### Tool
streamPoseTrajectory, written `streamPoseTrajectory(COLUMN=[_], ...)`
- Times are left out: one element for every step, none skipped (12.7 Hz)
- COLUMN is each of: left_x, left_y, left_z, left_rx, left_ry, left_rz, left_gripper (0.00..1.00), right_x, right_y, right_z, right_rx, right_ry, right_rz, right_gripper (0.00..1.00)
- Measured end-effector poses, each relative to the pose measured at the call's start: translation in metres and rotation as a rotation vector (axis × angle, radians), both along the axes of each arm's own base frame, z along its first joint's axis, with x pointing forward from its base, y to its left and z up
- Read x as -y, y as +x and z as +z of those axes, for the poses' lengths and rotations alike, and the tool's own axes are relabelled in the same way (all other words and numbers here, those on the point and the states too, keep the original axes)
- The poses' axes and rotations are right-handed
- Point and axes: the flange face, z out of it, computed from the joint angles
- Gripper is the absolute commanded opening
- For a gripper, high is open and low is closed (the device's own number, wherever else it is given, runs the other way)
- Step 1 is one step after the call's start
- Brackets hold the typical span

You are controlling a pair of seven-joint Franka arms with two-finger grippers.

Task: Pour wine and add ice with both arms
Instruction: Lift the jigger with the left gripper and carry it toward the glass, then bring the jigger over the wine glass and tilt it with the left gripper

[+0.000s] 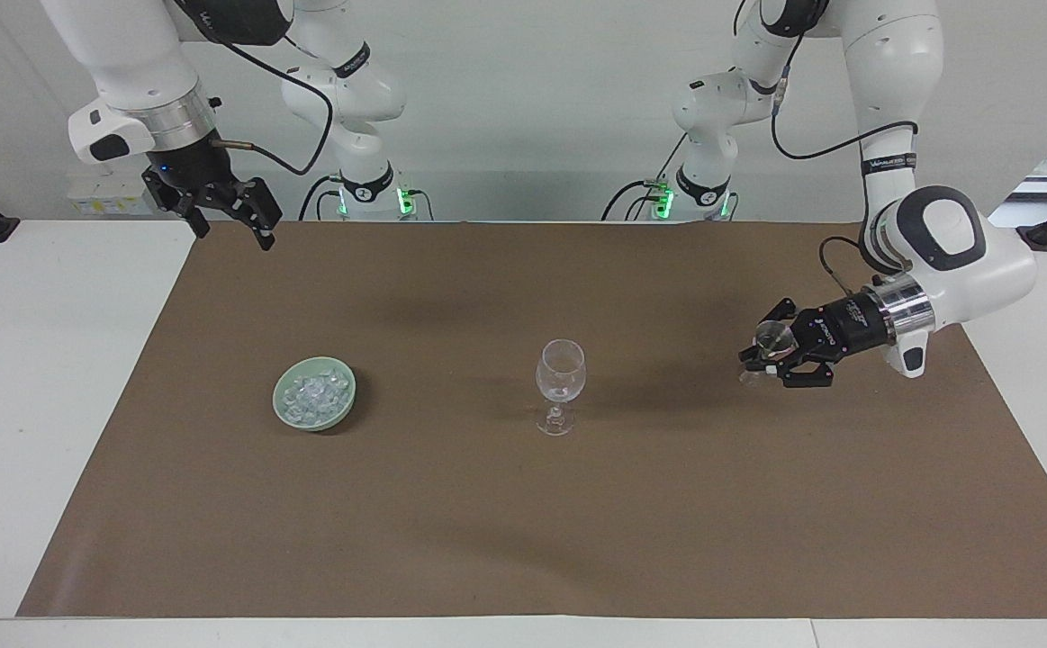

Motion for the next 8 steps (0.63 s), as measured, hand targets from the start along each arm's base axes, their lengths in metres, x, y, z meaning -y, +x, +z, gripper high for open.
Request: streamPoseTrajectory(left_x=[0.011, 0.024, 0.038, 0.051, 0.065, 0.077, 0.089, 0.1], left_y=[-0.001, -0.002, -0.005, -0.008, -0.013, -0.019, -0.024, -0.029], left_z=[0.007, 0.014, 0.019, 0.022, 0.024, 0.026, 0.029, 0.033], left_rx=[0.015, 0.028, 0.037, 0.043, 0.048, 0.047, 0.041, 0.036], left_ry=[0.005, 0.013, 0.021, 0.032, 0.043, 0.052, 0.06, 0.069], left_rz=[-0.008, -0.014, -0.022, -0.025, -0.027, -0.026, -0.02, -0.01], left_gripper=[0.0, 0.0, 0.0, 0.0, 0.0, 0.0, 0.0, 0.0], right_x=[0.0, 0.0, 0.0, 0.0, 0.0, 0.0, 0.0, 0.0], right_y=[0.0, 0.0, 0.0, 0.0, 0.0, 0.0, 0.0, 0.0], right_z=[0.0, 0.0, 0.0, 0.0, 0.0, 0.0, 0.0, 0.0], right_rx=[0.0, 0.0, 0.0, 0.001, 0.001, 0.001, 0.0, 0.0], right_ry=[0.0, 0.0, 0.0, 0.0, 0.0, 0.0, 0.0, 0.0], right_rz=[0.0, 0.0, 0.0, 0.0, 0.0, 0.0, 0.0, 0.0], right_gripper=[1.0, 1.0, 1.0, 1.0, 1.0, 1.0, 1.0, 1.0])
